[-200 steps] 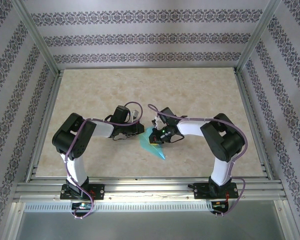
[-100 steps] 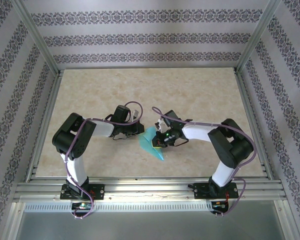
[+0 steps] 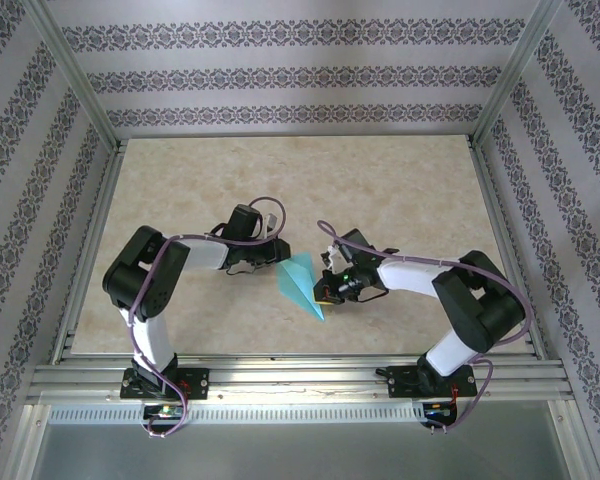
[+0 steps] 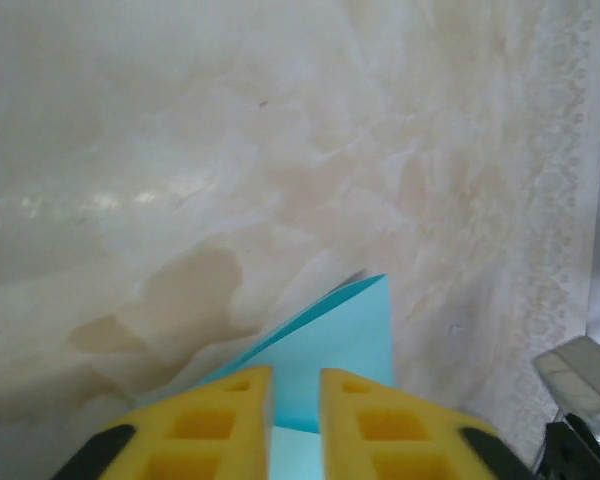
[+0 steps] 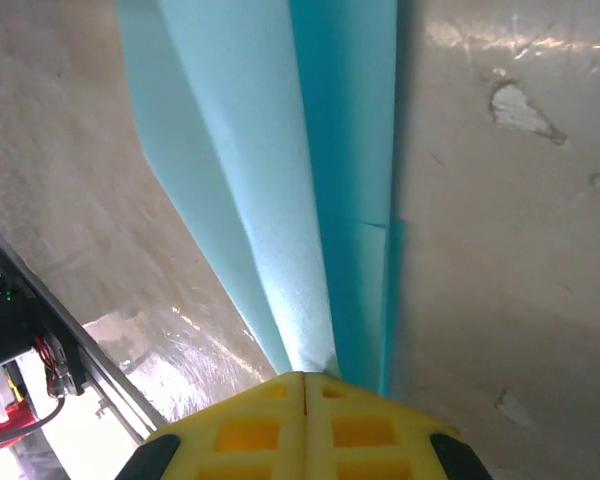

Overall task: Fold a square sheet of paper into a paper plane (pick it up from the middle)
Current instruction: Fourth fold the wing at the center of the table.

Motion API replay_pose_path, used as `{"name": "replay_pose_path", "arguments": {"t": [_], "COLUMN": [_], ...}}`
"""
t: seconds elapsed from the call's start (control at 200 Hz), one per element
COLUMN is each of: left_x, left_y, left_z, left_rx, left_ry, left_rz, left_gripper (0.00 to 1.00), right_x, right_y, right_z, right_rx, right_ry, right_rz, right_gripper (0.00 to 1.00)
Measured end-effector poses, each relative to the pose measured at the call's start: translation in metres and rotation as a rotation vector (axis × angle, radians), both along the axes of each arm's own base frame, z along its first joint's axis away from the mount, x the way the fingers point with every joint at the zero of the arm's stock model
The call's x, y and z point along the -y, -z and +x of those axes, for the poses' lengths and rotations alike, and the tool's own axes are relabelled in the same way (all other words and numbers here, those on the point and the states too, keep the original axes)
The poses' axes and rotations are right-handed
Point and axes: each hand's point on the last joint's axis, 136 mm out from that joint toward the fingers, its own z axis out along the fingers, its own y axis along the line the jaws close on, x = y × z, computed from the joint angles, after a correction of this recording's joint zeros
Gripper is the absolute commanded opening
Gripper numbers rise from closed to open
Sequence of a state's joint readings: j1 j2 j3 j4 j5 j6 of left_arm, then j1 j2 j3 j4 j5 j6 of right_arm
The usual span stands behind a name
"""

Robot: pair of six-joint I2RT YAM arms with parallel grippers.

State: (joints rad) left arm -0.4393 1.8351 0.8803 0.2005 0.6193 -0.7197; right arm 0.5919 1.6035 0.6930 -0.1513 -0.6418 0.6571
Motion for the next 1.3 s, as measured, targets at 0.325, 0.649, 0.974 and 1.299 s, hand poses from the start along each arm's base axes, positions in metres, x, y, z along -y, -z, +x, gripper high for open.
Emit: {"name": "replay_pose_path", "arguments": {"t": [0.325,0.649,0.974,1.299], "left_x": [0.015,0.036,0.027,0.027], "left_y": [-0.056,-0.002,0.019,0.019], "left_z": [-0.006,-0.032,-0.033,-0.033], "left_rx": [0.101,-0.049,-0.074,-0.062], "left_ry": [0.047,0.110,0.091,0.102], "left_rz": [-0.069,-0.037,0.028,0.036], "left_gripper": [0.20,0.11,0.07,0.06], "right_x": [-0.004,-0.004,-0.020,-0.030], "right_y": [0.008,0.009,-0.005,0.013], "right_z": [0.005,0.007,0.002,0.000], "right_rx": [-0.006,0.006,0.033,-0.013], "right_ry": [0.018,0.022,0.004,0.001], "right_rz": [0.003,-0.008,0.038,0.068], "right_gripper": [0.00,0.00,0.00,0.00]}}
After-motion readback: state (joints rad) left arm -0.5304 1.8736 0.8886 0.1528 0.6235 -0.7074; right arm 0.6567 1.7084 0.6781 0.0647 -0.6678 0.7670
